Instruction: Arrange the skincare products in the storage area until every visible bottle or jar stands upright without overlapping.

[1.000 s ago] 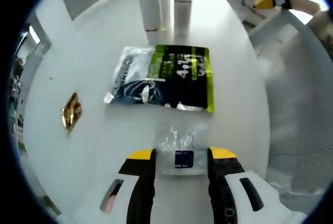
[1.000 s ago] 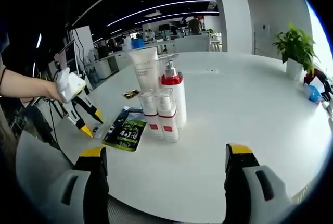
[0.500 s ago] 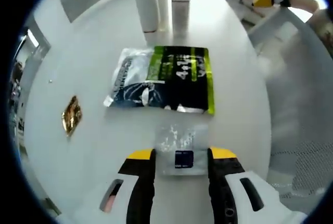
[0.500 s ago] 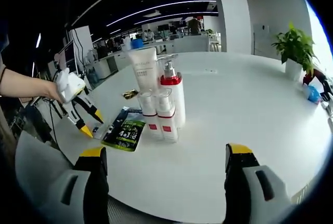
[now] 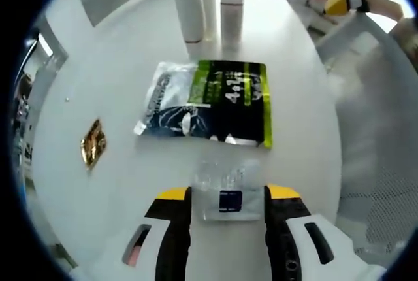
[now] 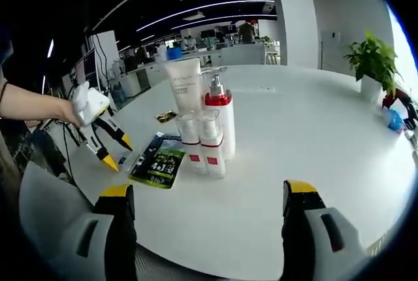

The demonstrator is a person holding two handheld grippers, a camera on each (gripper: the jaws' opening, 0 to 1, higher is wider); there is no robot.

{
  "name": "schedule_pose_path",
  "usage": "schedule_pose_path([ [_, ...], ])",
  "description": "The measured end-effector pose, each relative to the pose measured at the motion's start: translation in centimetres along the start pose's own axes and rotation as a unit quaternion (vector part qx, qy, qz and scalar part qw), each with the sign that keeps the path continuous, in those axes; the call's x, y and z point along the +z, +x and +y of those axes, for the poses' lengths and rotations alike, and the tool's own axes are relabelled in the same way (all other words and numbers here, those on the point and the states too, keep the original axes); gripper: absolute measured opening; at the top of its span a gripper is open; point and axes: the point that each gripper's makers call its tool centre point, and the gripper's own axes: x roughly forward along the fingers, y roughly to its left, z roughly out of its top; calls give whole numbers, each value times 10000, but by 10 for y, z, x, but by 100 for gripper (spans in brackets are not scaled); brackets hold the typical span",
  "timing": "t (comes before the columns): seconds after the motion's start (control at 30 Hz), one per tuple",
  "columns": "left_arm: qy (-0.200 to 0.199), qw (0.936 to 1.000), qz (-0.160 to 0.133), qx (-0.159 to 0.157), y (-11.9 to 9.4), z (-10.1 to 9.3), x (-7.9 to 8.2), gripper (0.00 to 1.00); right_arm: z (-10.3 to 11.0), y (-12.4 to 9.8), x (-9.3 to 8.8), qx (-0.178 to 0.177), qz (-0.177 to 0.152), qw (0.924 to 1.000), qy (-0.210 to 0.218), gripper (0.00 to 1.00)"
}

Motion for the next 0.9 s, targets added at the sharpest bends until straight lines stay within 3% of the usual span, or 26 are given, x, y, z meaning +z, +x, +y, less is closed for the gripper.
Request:
schedule_pose_path([
  [0.17, -286, 9994, -190, 73, -6, 2, 5, 48, 1, 1, 0, 31, 2, 10000, -21, 94],
  [0.27, -843, 9951, -494, 130, -9, 5, 10, 50, 2, 1, 0, 52, 14, 10000, -37, 94],
  [0.37, -1577, 9827, -966, 142, -16, 8, 17, 52, 4, 1, 0, 76, 25, 9999, -69, 94],
  [0.53, -2040, 9720, -1140, 233, -24, 9, 9, 55, 5, 1, -1, 114, 46, 9999, -117, 93],
  [0.63, -2566, 9564, -1375, 247, -29, 8, 6, 58, 6, 2, -2, 135, 69, 9998, -139, 93],
  [0.73, -2821, 9463, -1543, 348, -34, 9, 3, 61, 8, 1, -3, 145, 98, 9997, -164, 93],
  [0.9, -3028, 9368, -1694, 453, -42, 1, -2, 72, 9, 1, -3, 167, 91, 9996, -187, 93],
])
